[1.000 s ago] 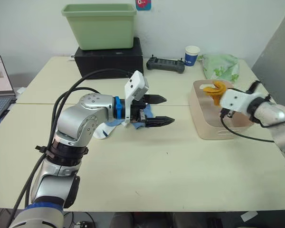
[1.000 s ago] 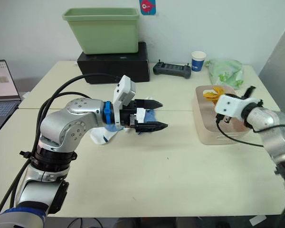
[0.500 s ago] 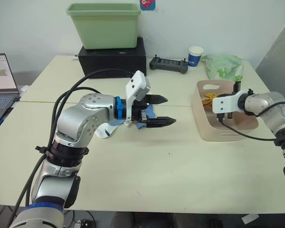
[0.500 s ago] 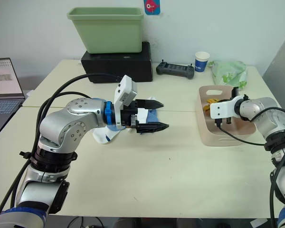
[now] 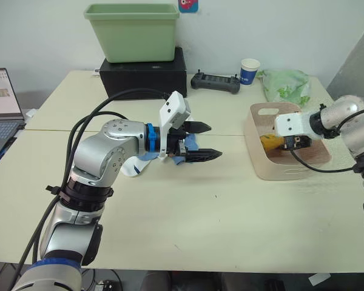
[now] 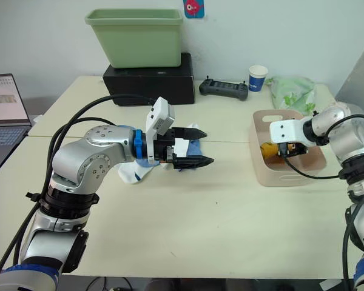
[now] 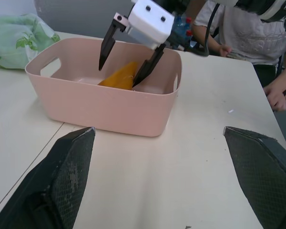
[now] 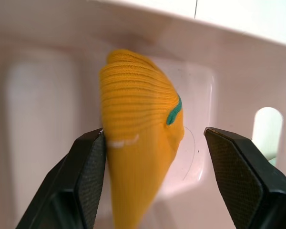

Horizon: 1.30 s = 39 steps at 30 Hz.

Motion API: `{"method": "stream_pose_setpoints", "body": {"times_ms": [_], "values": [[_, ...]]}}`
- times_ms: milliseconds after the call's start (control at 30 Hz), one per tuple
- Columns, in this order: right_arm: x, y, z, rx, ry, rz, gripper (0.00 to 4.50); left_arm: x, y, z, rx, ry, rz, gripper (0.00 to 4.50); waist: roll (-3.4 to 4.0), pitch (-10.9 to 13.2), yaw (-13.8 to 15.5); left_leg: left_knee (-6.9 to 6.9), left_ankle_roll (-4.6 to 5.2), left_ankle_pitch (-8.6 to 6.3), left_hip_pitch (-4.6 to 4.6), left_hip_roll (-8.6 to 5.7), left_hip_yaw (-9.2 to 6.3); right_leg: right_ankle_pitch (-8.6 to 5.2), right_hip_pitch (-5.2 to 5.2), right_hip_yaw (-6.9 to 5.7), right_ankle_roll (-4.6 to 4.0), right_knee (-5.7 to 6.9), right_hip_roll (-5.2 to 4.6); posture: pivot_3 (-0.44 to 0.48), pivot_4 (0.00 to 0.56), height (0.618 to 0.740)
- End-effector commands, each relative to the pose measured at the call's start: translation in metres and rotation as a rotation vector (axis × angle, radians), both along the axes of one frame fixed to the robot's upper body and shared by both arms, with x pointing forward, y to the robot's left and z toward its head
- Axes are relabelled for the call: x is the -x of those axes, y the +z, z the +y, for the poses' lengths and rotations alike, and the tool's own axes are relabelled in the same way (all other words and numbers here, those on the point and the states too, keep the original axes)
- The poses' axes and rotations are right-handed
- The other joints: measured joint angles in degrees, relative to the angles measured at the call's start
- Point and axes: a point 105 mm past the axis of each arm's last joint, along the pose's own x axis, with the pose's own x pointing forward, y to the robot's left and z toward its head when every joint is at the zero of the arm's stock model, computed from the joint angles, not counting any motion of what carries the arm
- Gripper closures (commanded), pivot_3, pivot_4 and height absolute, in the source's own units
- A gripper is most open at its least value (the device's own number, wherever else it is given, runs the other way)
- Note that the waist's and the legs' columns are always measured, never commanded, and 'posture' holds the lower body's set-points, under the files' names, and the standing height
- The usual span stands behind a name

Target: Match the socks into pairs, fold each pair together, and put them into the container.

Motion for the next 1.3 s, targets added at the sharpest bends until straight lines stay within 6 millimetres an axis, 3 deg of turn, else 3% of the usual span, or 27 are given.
{"method": "stream_pose_setpoints", "body": {"times_ms": [33,233,433,533,600,700,867,967,1000,1067,1167,1200,1300], "values": [[0.014,0.023,-0.007,-0.025,-0.014,-0.014,1.03,0.003,0.006,0.000,-0.007,-0.014,-0.044,0.00,0.00,0.0,0.2,0.00,0.03,-0.02,0.00,-0.01,0.00,0.00,0.00,0.01,0.00,0.00,0.00,0.000,0.150,0.730],[0.033,0.035,-0.026,0.018,-0.042,-0.025,1.03,0.004,0.004,0.007,-0.017,0.009,-0.043,0.00,0.01,0.0,0.3,0.03,0.13,-0.07,0.00,-0.01,0.01,0.00,0.00,0.02,0.00,0.01,0.00,0.000,0.150,0.730],[0.028,0.069,-0.015,-0.180,-0.062,-0.177,1.03,0.007,0.009,0.025,0.011,0.056,-0.061,0.00,0.02,0.0,-0.1,0.03,0.16,-0.09,0.05,0.03,0.02,0.00,0.00,0.03,0.00,0.08,0.02,0.000,0.150,0.730],[0.033,0.095,0.012,-0.514,-0.024,-0.304,1.03,0.013,0.011,0.065,0.046,0.177,-0.075,0.00,0.04,0.0,-0.9,0.04,0.14,-0.08,0.05,0.06,0.03,0.00,-0.01,0.06,-0.01,0.11,0.02,0.000,0.150,0.730],[0.037,0.098,0.024,-0.678,-0.017,-0.350,1.03,0.016,0.003,0.096,0.025,0.284,-0.077,0.00,0.03,0.0,-1.1,0.02,0.02,-0.01,0.06,0.11,-0.02,0.00,-0.02,0.04,-0.01,0.19,0.03,0.000,0.150,0.730],[0.048,0.082,0.048,-0.817,0.007,-0.323,1.03,0.019,-0.013,0.138,-0.001,0.462,-0.074,0.00,0.04,0.0,-0.8,-0.02,-0.01,0.01,0.06,0.13,-0.20,-0.03,-0.01,-0.14,-0.01,0.25,0.05,0.000,0.150,0.730],[0.076,0.027,0.098,-0.950,0.051,-0.180,1.03,0.034,-0.043,0.198,0.018,0.764,-0.109,0.00,0.03,0.0,-0.1,0.05,0.16,-0.10,0.03,0.07,-0.19,-0.04,0.01,-0.12,-0.02,0.30,-0.02,0.000,0.150,0.730],[0.092,-0.012,0.119,-0.973,0.035,-0.076,1.03,0.053,-0.080,0.222,-0.019,0.875,-0.004,0.00,-0.04,-0.1,0.4,0.08,0.16,-0.10,0.04,0.06,-0.15,-0.04,0.02,-0.10,0.00,0.26,-0.04,0.000,0.150,0.730],[0.099,-0.029,0.125,-0.970,0.030,-0.027,1.03,0.065,-0.098,0.224,-0.051,0.867,0.066,0.00,-0.08,-0.1,0.4,0.08,0.16,-0.10,0.06,0.06,-0.14,-0.05,0.05,-0.08,0.01,0.25,-0.04,0.000,0.150,0.730],[0.111,-0.055,0.130,-0.935,0.027,0.030,1.03,0.077,-0.114,0.229,-0.062,0.886,0.113,0.00,-0.11,-0.1,0.5,0.06,0.17,-0.11,0.11,0.08,-0.12,-0.06,0.10,-0.05,0.02,0.13,-0.03,0.000,0.150,0.730],[0.128,-0.079,0.133,-0.876,0.053,0.086,0.43,0.082,-0.120,0.233,0.001,0.909,0.147,0.00,-0.13,-0.1,0.8,0.07,0.17,-0.11,0.06,0.06,-0.12,-0.12,0.10,-0.10,0.11,0.06,-0.04,0.000,0.150,0.730],[0.132,-0.081,0.136,-0.883,0.058,0.102,0.07,0.085,-0.122,0.234,0.000,0.912,0.150,0.00,-0.13,-0.1,0.7,0.07,0.17,-0.11,0.07,0.07,-0.12,-0.15,0.10,-0.11,0.17,0.06,-0.04,0.000,0.150,0.730],[0.135,-0.079,0.142,-0.906,0.061,0.107,0.03,0.089,-0.127,0.231,-0.014,0.905,0.158,0.00,-0.17,-0.1,0.1,0.06,0.17,-0.11,0.11,0.09,-0.09,-0.15,0.11,-0.04,0.17,0.06,-0.01,0.000,0.150,0.730]]}}
